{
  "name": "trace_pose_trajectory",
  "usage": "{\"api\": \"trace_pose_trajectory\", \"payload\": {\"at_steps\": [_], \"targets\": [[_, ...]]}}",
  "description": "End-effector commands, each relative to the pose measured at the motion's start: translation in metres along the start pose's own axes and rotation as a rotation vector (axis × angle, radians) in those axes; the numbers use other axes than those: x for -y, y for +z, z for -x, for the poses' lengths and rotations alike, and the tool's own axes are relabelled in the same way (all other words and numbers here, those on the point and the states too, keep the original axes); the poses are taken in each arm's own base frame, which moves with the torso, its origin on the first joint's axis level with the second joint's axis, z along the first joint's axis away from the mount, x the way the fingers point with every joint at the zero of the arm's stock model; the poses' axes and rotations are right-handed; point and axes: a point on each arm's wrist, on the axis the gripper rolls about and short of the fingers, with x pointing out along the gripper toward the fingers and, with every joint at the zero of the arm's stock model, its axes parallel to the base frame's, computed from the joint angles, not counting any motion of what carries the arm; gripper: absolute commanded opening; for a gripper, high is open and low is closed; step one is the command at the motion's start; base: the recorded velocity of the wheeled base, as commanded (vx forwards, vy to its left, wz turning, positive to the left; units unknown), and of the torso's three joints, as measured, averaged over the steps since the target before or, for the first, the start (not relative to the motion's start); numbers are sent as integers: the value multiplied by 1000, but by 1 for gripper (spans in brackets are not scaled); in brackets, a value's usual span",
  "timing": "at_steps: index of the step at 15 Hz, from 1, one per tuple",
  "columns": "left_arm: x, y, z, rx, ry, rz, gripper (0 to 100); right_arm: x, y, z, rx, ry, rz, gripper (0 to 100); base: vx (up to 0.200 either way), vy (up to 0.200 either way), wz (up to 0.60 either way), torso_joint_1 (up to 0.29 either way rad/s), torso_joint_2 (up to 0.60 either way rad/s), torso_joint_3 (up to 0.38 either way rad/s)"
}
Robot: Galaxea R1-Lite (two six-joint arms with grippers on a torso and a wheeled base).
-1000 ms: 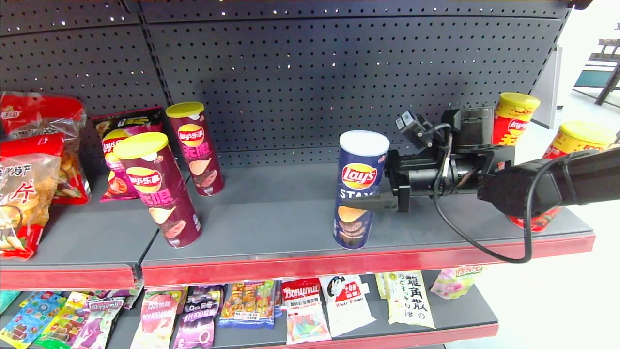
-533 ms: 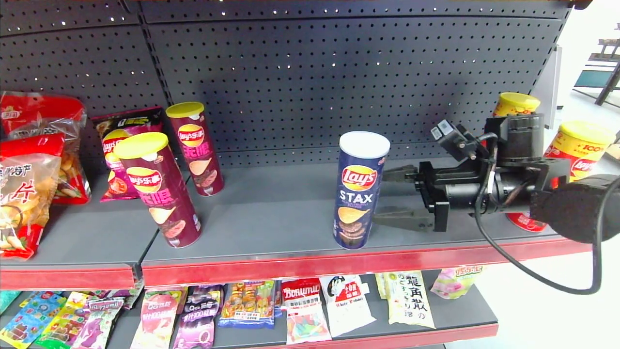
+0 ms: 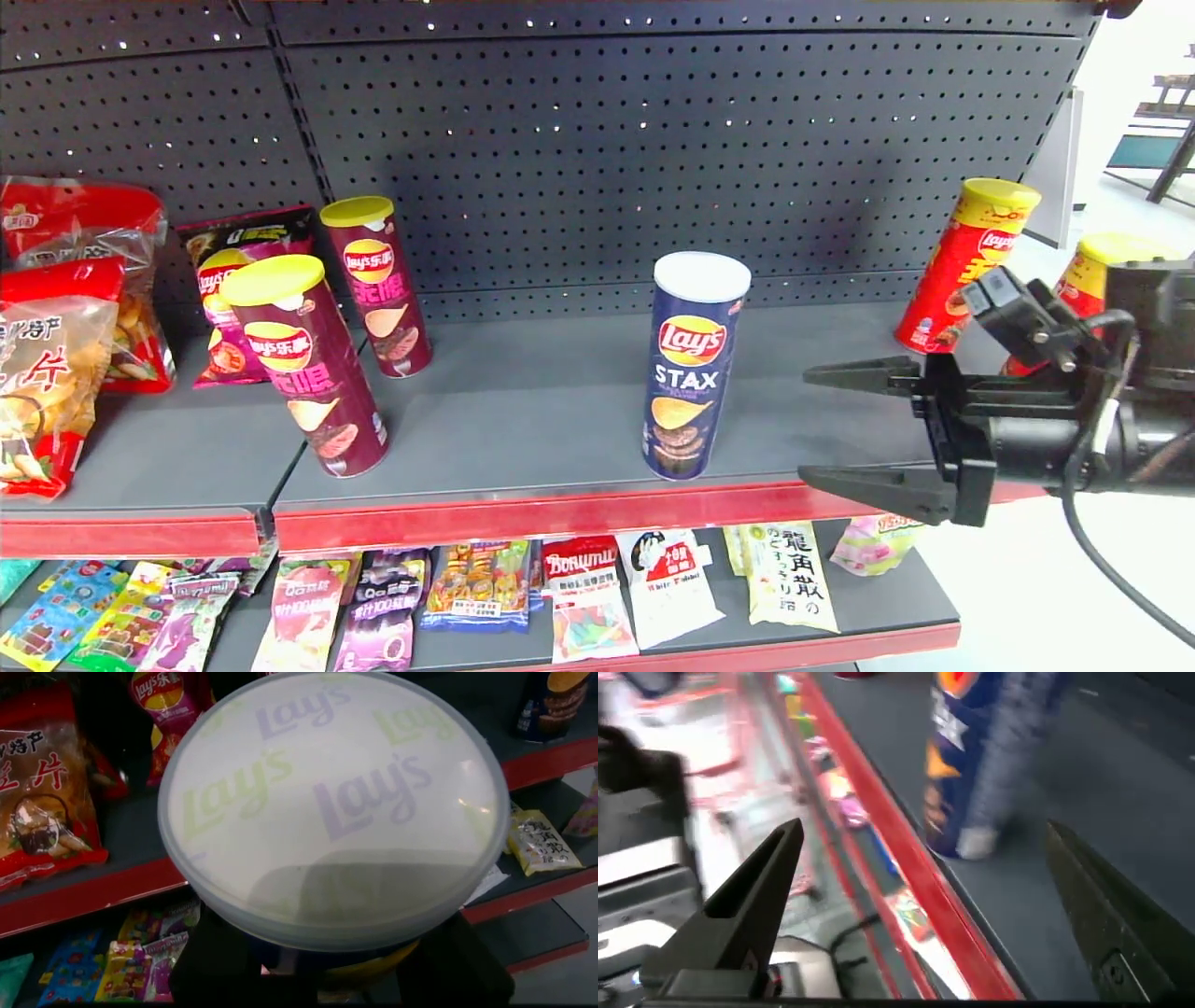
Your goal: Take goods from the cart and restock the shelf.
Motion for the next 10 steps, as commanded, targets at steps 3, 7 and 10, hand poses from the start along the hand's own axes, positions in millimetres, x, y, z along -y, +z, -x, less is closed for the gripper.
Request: {"api": "trace_pose_trajectory", "payload": {"at_steps": [3, 7, 10], "targets": [[-1, 1, -2, -9, -1, 2, 0, -77, -8, 93, 61, -574, -48, 100, 0, 0, 0, 0, 0, 0], [-5, 12, -12, -9, -1, 2, 0, -131, -46, 131, 155, -971, -154, 100, 0, 0, 0, 0, 0, 0], [-5, 14, -13, 14, -24, -2, 0, -162, -71, 147, 129, -1040, -162, 100, 0, 0, 0, 0, 0, 0]]}}
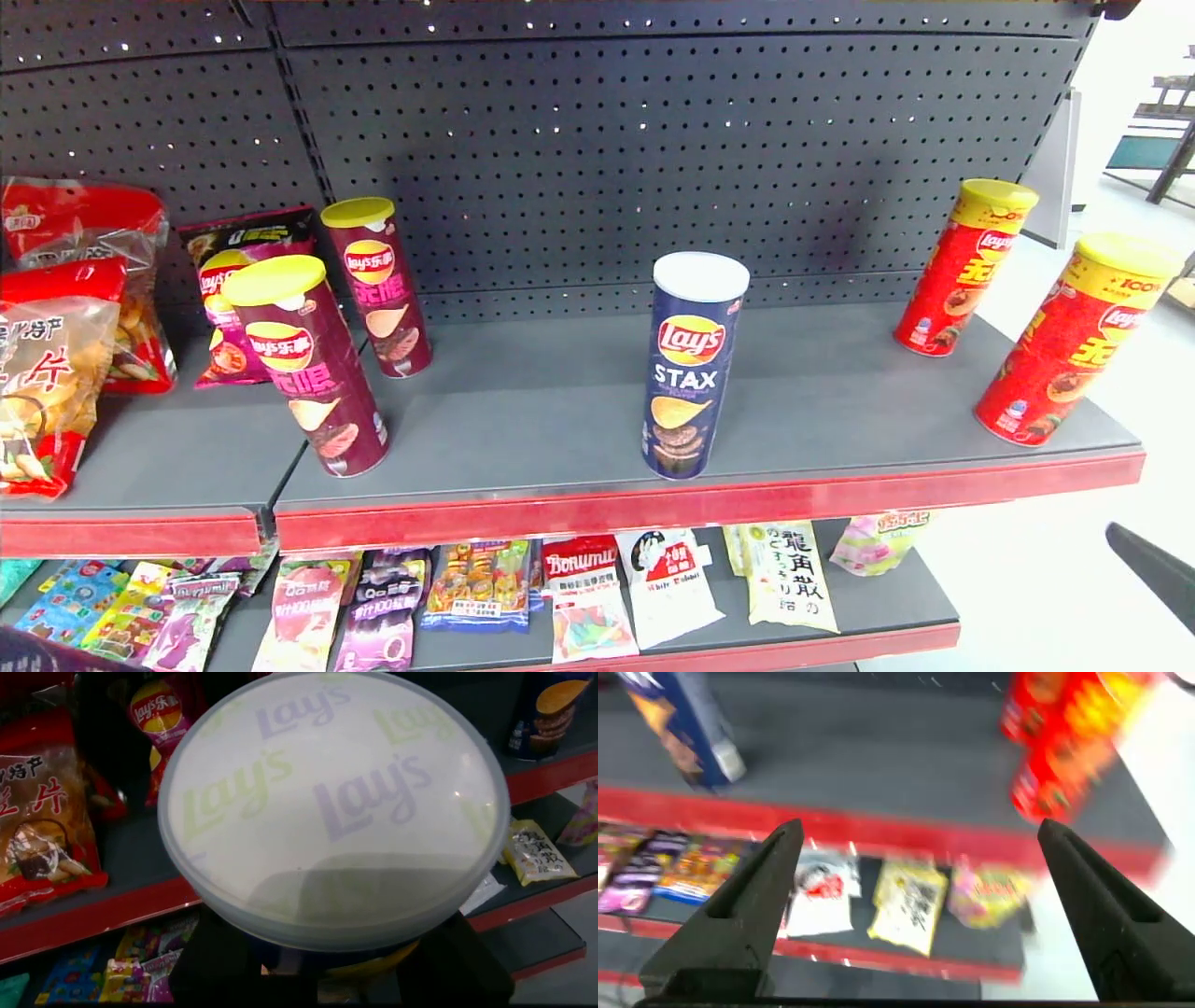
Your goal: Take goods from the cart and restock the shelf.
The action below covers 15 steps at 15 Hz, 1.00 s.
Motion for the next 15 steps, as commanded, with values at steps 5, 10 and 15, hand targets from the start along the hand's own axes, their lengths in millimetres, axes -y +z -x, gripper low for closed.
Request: {"api": "trace_pose_trajectory", "payload": {"at_steps": [5, 10, 15], "targets": [[2, -3, 4, 23, -21, 0, 0, -3, -77, 63, 25, -33, 15, 100, 0, 0, 0, 0, 0, 0], [1, -3, 2, 2, 11, 2, 0, -6, -89, 57, 29, 197, -40, 100, 0, 0, 0, 0, 0, 0], [1, -4, 2, 1, 34, 2, 0, -7, -88, 56, 11, -50, -45, 100, 0, 0, 0, 0, 0, 0]]}}
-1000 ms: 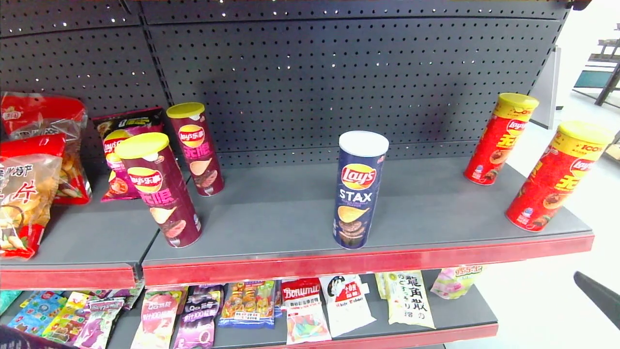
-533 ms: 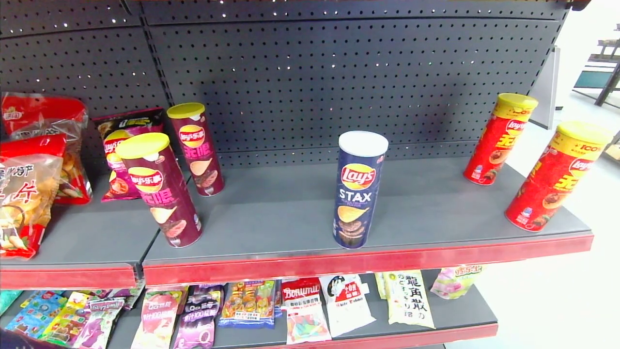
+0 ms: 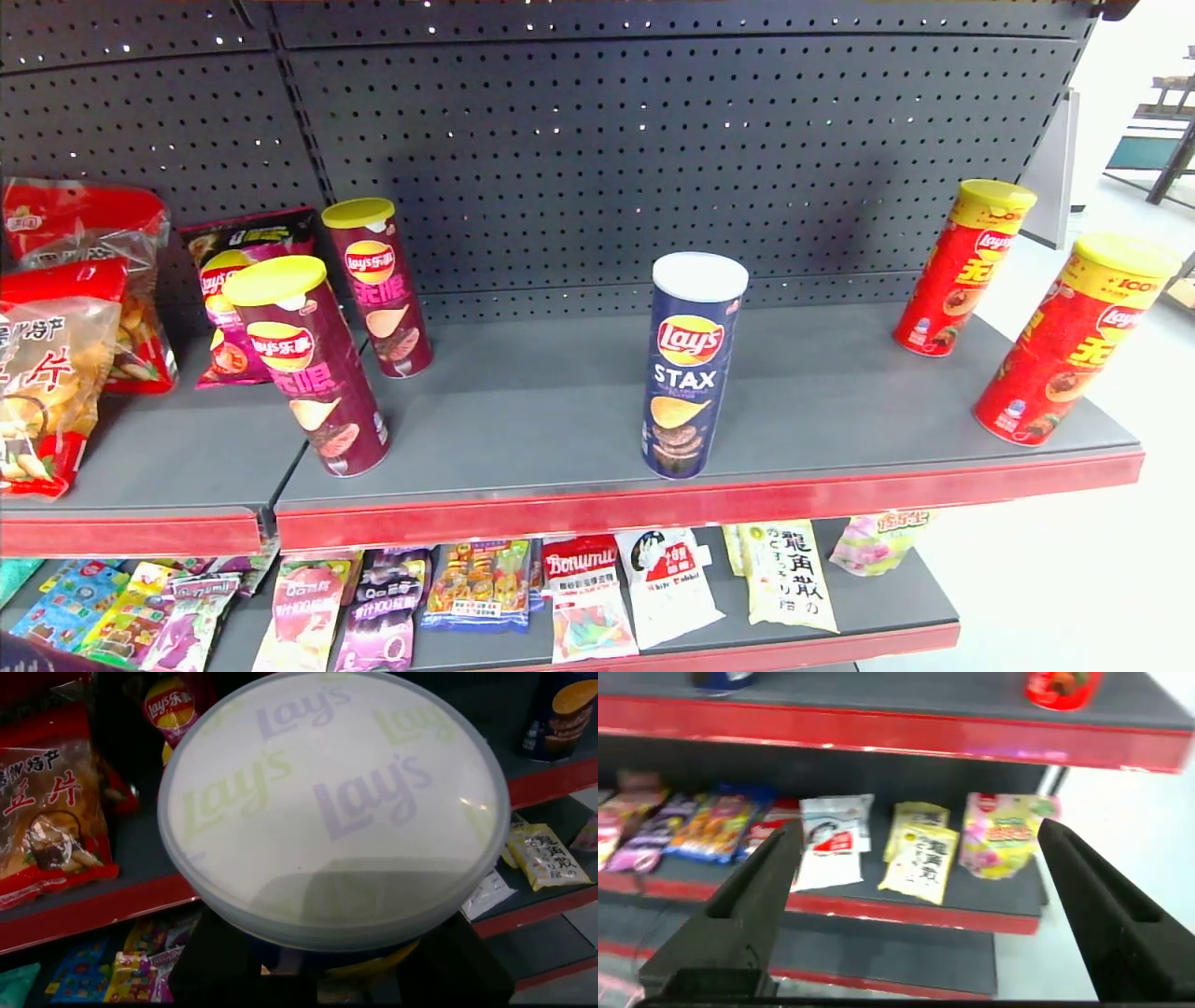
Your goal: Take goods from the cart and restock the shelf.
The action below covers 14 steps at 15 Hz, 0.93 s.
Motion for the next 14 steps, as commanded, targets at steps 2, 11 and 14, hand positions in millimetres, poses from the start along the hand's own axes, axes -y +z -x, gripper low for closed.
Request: {"api": "trace_pose_trajectory", "payload": {"at_steps": [2, 11, 14], "targets": [[1, -3, 0, -2, 0, 2, 0, 0, -1, 1, 25, -85, -22, 100, 0, 0, 0, 0, 0, 0], [3, -10, 3, 3, -8, 4, 0, -1, -3, 9, 115, -248, -11, 100, 0, 0, 0, 0, 0, 0], [4, -14, 4, 7, -12, 2, 0, -7, -3, 8, 123, -12, 6, 100, 0, 0, 0, 0, 0, 0]]}}
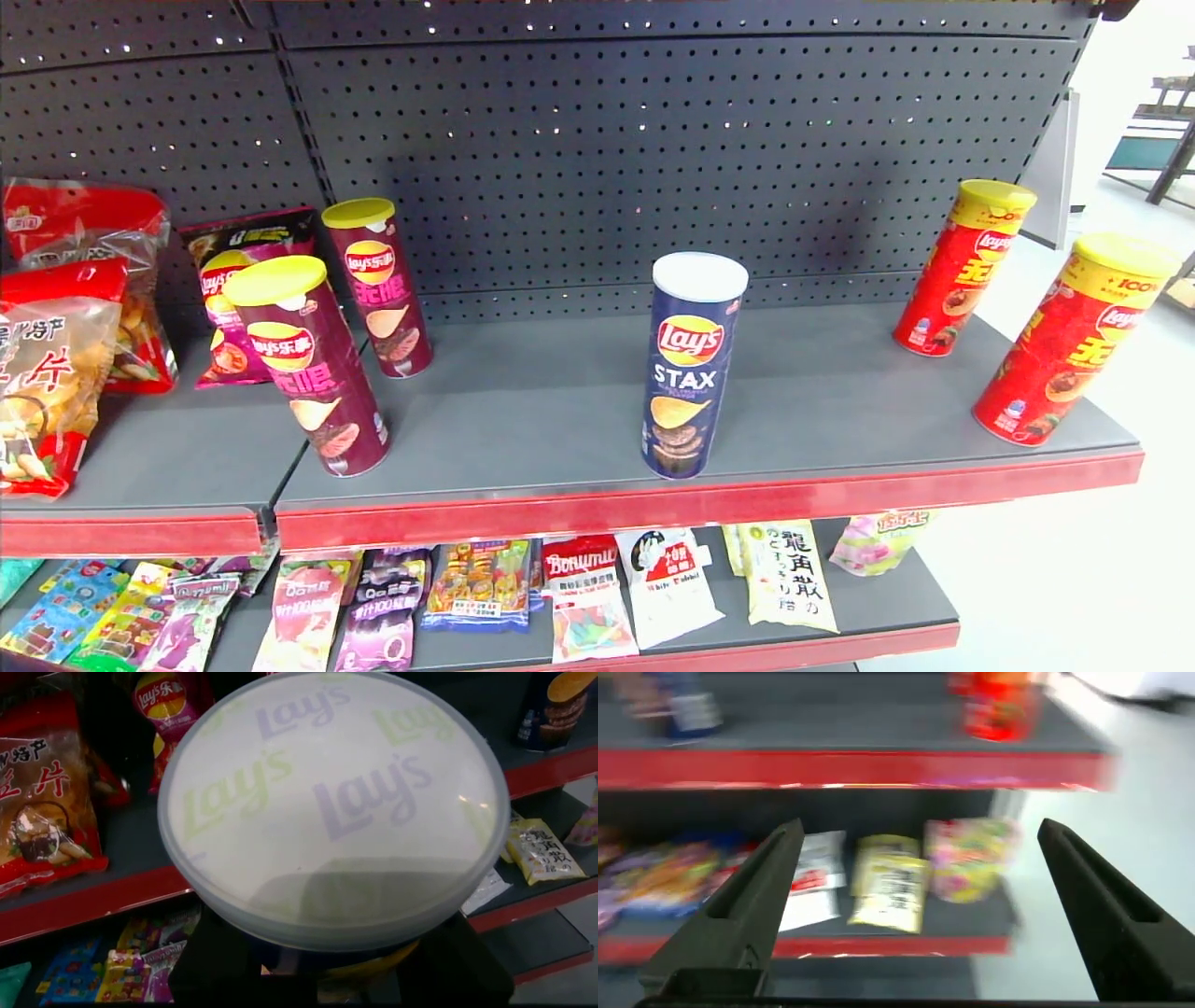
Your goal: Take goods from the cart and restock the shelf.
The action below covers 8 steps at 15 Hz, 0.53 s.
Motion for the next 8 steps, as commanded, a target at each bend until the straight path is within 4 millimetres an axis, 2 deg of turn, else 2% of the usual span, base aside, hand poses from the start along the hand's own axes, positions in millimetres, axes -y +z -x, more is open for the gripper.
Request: {"api": "trace_pose_trajectory", "payload": {"at_steps": [1, 2, 4, 6, 8], "targets": [[0, -1, 1, 7, 0, -3, 0, -2, 0, 1, 6, 66, 1, 100, 0, 0, 0, 0, 0, 0], [0, 0, 2, 9, 0, -2, 0, -1, 0, 1, 3, 32, 1, 100, 0, 0, 0, 0, 0, 0], [0, 2, 3, 19, 3, -5, 0, 3, -1, 1, 3, -151, 39, 100, 0, 0, 0, 0, 0, 0], [0, 3, 4, 25, 4, -6, 0, 3, -1, -1, 39, -152, -7, 100, 0, 0, 0, 0, 0, 0], [0, 6, 3, 30, 3, -7, 0, 2, -1, -1, 40, -91, 34, 100, 0, 0, 0, 0, 0, 0]]}}
